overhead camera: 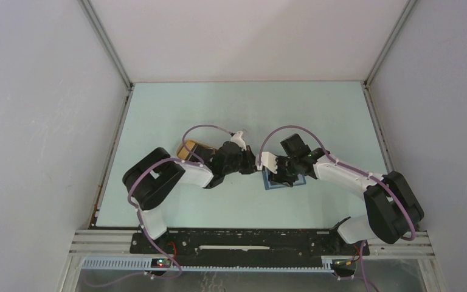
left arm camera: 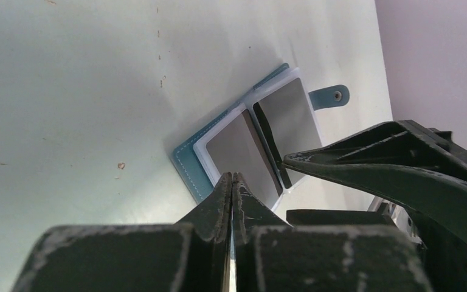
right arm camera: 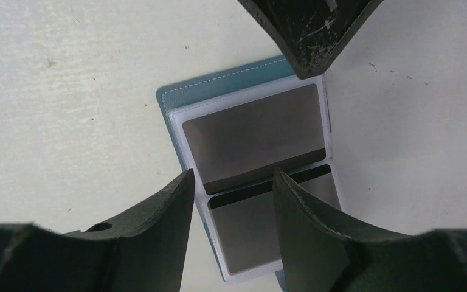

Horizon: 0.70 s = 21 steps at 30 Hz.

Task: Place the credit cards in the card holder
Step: Turn over the card slot in the card holder.

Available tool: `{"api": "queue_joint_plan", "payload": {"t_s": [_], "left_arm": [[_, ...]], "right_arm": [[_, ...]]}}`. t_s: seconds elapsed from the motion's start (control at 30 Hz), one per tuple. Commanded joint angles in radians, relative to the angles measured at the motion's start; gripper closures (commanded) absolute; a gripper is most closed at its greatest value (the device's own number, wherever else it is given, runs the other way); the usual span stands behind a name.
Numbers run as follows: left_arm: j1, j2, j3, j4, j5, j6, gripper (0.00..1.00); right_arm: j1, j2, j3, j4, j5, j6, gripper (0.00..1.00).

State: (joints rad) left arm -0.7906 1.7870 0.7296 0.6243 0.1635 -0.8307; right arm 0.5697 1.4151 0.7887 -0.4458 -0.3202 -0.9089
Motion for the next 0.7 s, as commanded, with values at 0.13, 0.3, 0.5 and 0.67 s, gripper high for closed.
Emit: {"api": "queue_joint_plan", "payload": {"t_s": [0.13,0.3,0.5,0.67], "left_arm": [[-0.010,0.025,0.056,-0.054,-0.009,0.017,0.98],[-0.009,-0.011,0.034,-0.061,-0.042,0.044,0.98],[-0.005,-0.059,-0.016,-0.028,-0.077,0.073,0.94],[-0.003,-0.075,-0.048,0.004,-0.087,0.082,0.91]], "right_arm": [[-0.004,-0.030,0.035,0.001,-0.025,0.013,0.39],[0.029,0.003,0.035,0.001,-0.049,0.015,0.29],[0.072,0.051,0.034,0.033,-0.001,0.030,0.23],[0.086,0.079,0.035,0.049,0.024,0.038,0.22]]}}
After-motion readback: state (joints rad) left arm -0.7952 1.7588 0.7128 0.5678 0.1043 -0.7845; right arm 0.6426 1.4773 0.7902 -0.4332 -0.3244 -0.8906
